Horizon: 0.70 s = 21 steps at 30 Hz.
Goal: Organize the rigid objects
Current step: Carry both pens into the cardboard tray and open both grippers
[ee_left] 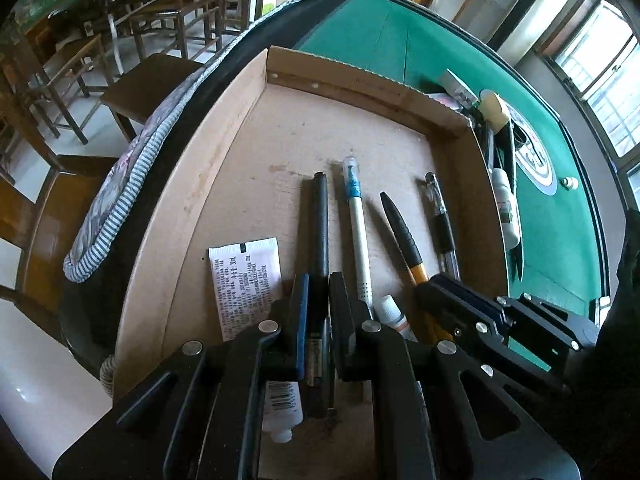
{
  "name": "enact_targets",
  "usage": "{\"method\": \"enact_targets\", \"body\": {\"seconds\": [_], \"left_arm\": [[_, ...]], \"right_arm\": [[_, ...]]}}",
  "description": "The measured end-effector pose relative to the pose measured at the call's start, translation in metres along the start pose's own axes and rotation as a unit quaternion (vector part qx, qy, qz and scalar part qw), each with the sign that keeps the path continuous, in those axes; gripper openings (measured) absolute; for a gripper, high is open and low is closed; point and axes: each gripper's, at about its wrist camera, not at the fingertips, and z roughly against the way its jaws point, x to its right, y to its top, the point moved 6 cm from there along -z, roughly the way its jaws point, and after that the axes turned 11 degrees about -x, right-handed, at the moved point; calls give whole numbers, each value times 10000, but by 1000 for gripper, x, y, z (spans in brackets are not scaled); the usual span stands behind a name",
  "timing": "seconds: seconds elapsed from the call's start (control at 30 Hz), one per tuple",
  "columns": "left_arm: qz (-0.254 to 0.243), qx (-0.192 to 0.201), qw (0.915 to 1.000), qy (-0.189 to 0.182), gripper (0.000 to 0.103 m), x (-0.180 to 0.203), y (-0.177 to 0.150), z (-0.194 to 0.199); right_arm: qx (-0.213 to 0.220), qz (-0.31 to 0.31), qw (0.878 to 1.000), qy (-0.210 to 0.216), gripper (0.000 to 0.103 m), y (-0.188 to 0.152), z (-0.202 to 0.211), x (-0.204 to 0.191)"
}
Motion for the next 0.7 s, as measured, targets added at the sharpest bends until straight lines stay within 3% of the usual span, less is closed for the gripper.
{"method": "enact_targets", "body": {"seconds": [0.07, 0.13, 0.2, 0.43, 0.5, 0.53, 0.57, 0.7], "left_arm": [[6, 31, 10000, -73, 16, 2, -2, 1], [53, 79, 9998, -194, 34, 4, -4, 2], [57, 145, 9997, -184, 41, 6, -6, 6], [-26, 623, 9978, -227, 41, 40, -18, 31], [-147, 730, 9970, -224, 41, 55, -20, 36], [-257, 723, 9967, -246, 41, 68, -20, 36], [-315, 697, 9967, -273, 41, 75, -19, 36], [-553, 680, 9958, -281, 41, 107, -15, 36]], "right_arm": [[3, -25, 9999, 100, 7, -2, 2, 0], [21, -52, 9998, 173, 7, -3, 5, 0], [128, -53, 9996, 248, 7, -5, 12, 2], [558, -134, 9944, 889, 9, -20, 54, 24], [669, -294, 9917, 1062, 23, -25, 67, 41], [741, -411, 9903, 1100, 40, -27, 74, 53], [833, -545, 9893, 1067, 50, -28, 81, 67], [992, -857, 9877, 849, 50, -26, 98, 112]]}}
